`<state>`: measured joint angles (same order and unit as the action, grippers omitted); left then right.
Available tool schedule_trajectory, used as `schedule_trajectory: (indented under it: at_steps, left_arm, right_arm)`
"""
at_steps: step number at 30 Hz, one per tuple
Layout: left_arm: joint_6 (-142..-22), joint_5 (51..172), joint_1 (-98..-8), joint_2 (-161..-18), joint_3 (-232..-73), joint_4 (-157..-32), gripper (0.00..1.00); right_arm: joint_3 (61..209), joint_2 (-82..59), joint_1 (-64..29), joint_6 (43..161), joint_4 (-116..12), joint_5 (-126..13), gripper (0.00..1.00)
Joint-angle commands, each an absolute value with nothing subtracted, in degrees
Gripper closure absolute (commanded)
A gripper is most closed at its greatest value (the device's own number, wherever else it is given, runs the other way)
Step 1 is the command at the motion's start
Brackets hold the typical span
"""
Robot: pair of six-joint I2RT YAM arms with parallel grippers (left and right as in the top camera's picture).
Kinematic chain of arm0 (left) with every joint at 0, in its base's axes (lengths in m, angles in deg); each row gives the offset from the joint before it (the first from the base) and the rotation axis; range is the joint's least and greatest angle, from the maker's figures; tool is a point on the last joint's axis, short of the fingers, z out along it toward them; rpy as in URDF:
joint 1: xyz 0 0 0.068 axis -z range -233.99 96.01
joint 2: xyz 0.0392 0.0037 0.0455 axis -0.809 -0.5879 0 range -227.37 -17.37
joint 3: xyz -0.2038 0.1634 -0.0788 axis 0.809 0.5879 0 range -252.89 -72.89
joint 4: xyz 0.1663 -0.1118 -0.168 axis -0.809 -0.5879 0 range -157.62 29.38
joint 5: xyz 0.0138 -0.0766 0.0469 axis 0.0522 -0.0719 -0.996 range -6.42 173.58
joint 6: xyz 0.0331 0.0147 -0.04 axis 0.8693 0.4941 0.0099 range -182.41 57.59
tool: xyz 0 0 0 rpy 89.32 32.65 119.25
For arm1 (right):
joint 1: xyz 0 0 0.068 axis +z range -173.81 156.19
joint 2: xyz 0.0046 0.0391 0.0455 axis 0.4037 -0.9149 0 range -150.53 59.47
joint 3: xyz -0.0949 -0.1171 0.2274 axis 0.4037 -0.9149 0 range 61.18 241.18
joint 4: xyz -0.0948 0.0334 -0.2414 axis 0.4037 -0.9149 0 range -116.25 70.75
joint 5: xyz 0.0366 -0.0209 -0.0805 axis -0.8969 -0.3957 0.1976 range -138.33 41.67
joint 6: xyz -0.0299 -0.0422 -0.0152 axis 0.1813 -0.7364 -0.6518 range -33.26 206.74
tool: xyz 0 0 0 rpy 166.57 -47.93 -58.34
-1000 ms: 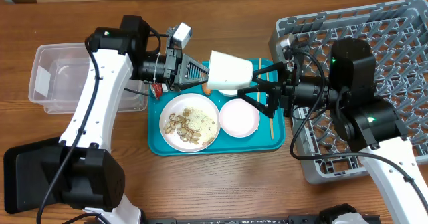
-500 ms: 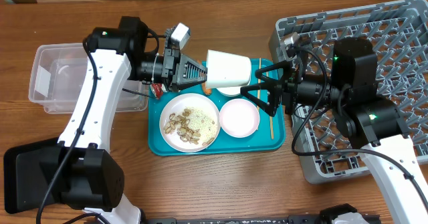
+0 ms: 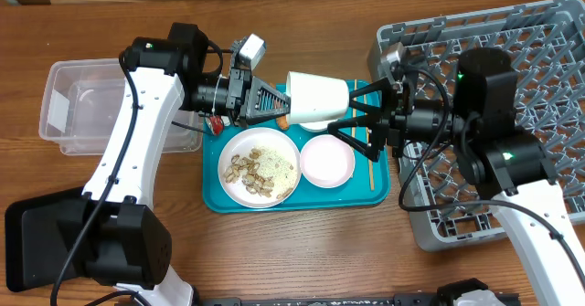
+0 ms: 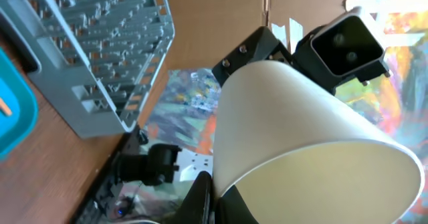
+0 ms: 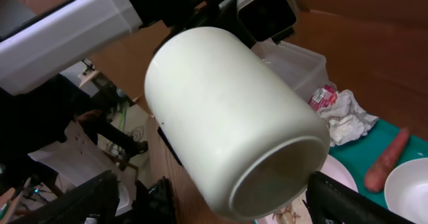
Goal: Sort waste into correct bins and load items into the dishwasher
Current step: 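Lift the cup and pass it from left gripper to right gripper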
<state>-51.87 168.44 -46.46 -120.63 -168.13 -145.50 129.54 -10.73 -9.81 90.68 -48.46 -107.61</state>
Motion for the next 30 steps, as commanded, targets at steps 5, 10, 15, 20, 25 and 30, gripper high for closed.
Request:
schedule_trajectory:
  at_steps: [5,10,15,20,25,30]
  left_arm:
    - [-47.6,168.0,-47.5,-117.2,-168.7,-148.2,0.96]
    - [-47.5,167.4,-47.3,-116.8,-168.7,-148.6,0.96]
    - [-46.9,167.2,-46.0,-116.8,-168.7,-148.4,0.96]
    - [-46.9,167.2,-45.4,-116.8,-168.7,-148.4,0.96]
    - [-45.7,167.7,-45.3,-116.8,-168.7,-148.1,0.96]
    - [-45.7,167.6,-45.3,-116.8,-168.7,-147.3,0.95]
  right_arm:
    - [130.9,-12.9,-10.8,89.8,-49.9,-107.9,0.09]
    - [130.9,-12.9,-10.4,89.6,-48.1,-108.9,0.07]
    - [130.9,-12.9,-9.9,88.6,-44.5,-116.7,0.07]
    - [130.9,-13.0,-9.9,88.7,-44.0,-117.5,0.12]
    - [130.9,-13.0,-9.5,90.0,-44.0,-117.6,0.29]
    - [130.9,-13.0,-8.2,90.0,-44.0,-117.4,0.42]
